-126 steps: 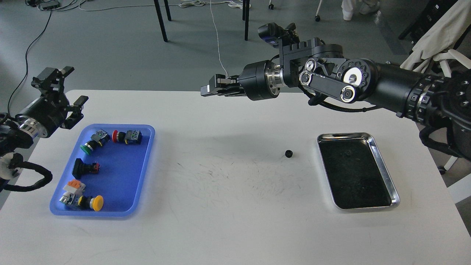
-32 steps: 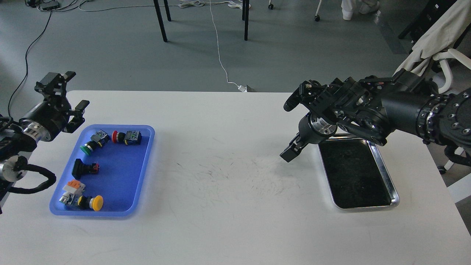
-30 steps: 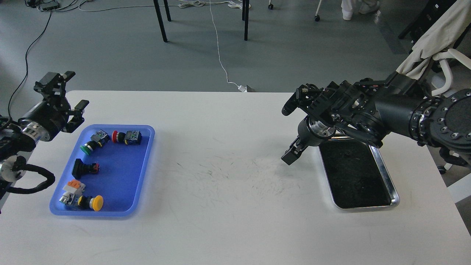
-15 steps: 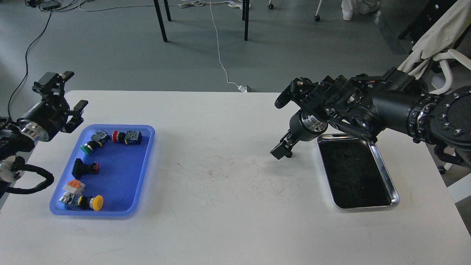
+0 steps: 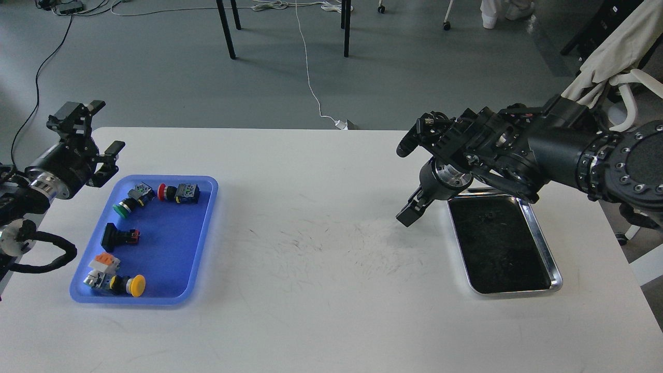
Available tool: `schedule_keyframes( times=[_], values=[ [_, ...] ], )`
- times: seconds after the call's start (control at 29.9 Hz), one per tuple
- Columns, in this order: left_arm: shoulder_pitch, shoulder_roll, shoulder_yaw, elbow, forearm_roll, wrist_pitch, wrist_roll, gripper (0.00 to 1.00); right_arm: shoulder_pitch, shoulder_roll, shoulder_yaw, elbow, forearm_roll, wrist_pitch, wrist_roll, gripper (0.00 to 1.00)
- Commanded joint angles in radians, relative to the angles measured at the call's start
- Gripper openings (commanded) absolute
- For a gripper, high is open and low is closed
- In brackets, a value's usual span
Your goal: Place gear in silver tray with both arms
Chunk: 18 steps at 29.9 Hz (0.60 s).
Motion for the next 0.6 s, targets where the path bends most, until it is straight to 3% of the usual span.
schedule_keyframes(
  times=[0.0, 0.27, 0.5, 0.57],
  values=[
    [0.0, -0.001, 0.0, 0.002, 0.001, 0.0, 0.0, 0.98, -0.011, 0.005, -0.004, -0.012, -0.003, 0.0, 0.0, 0.98],
    [0.0, -0.001, -0.003, 0.003, -0.001, 0.0, 0.0, 0.98, -0.043, 0.04, -0.004, -0.041, -0.003, 0.0, 0.0, 0.95],
    [0.0, -0.003, -0.003, 0.005, -0.001, 0.0, 0.0, 0.98, -0.046, 0.065, -0.004, -0.043, -0.003, 0.0, 0.0, 0.85],
    [0.0, -0.003, -0.003, 0.003, -0.001, 0.0, 0.0, 0.98, -0.046, 0.065, -0.011, -0.044, -0.005, 0.0, 0.0, 0.76]
  ],
)
